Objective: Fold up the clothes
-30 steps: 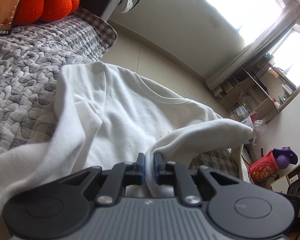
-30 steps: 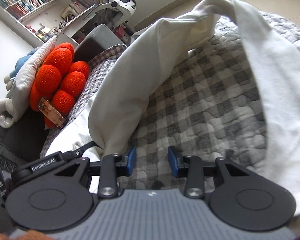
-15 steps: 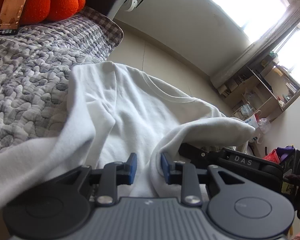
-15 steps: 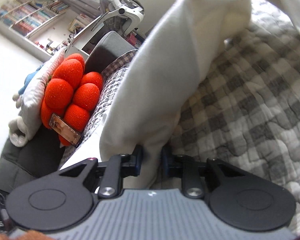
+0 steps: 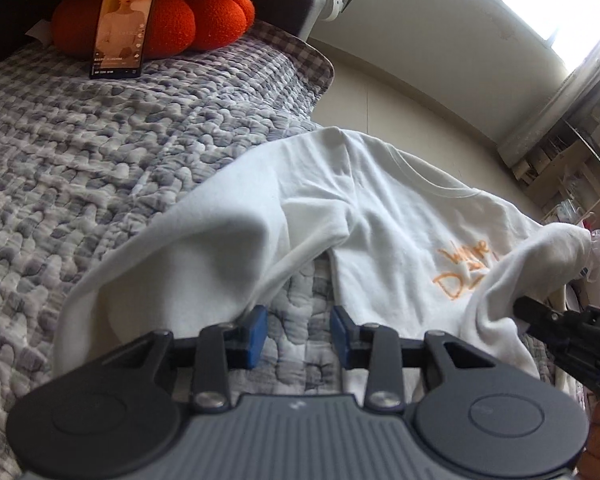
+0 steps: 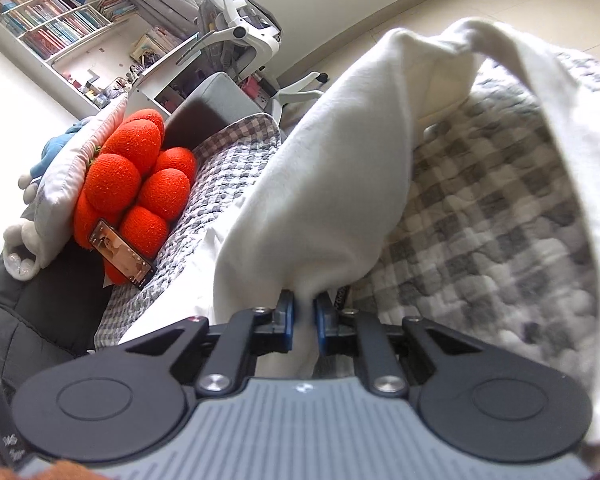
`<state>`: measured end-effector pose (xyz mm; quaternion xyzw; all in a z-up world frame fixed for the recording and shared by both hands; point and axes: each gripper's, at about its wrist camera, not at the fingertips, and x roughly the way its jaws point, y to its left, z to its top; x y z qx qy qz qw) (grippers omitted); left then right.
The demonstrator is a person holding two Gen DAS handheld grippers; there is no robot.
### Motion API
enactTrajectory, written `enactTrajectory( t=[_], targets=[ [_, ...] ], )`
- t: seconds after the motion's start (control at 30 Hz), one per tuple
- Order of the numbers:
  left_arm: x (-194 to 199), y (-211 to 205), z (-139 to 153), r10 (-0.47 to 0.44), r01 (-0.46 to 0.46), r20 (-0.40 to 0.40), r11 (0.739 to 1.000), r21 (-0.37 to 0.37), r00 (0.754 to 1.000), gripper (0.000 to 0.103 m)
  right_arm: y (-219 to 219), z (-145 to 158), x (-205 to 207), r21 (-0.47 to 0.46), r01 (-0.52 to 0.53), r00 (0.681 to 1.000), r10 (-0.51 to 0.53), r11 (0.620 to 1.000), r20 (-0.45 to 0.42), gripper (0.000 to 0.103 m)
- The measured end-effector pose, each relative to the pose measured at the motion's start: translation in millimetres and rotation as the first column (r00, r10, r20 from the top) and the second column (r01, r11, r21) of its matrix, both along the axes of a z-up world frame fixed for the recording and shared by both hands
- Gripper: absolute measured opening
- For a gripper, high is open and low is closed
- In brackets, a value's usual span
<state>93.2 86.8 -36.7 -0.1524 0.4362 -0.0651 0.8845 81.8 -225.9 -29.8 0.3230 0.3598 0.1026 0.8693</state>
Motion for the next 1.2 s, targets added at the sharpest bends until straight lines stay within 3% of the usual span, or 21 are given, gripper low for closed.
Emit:
enactTrajectory(
  t=[0.33,0.9,1.07,1.2],
  targets=[
    [-1,-6,0,0.018,-0.019,0.011,0.998,0.061,1.000,0.040,1,23,-31,-0.080,-0.024,0.999,0.027,0.997,0.039,0.011],
    [5,6,-2,0.071,-0.072,0.044,0.997,0.006,0.996,0.040,-22,31,-51,-0.104,-0.058,0.998,0.060,0.993,0.019,0.011],
    [6,10,-2,0.087,-0.085,0.039,0.996,-0.039,0.995,0.041,-27,29,-57,-0.123,-0.071,0.997,0.072,0.990,0.004,0.009],
    [5,16,-2,0.077,-0.072,0.034,0.989,-0.131,0.996,0.053,-36,29,-64,-0.132,-0.070,0.997,0.071,0.989,0.003,0.005]
  ],
)
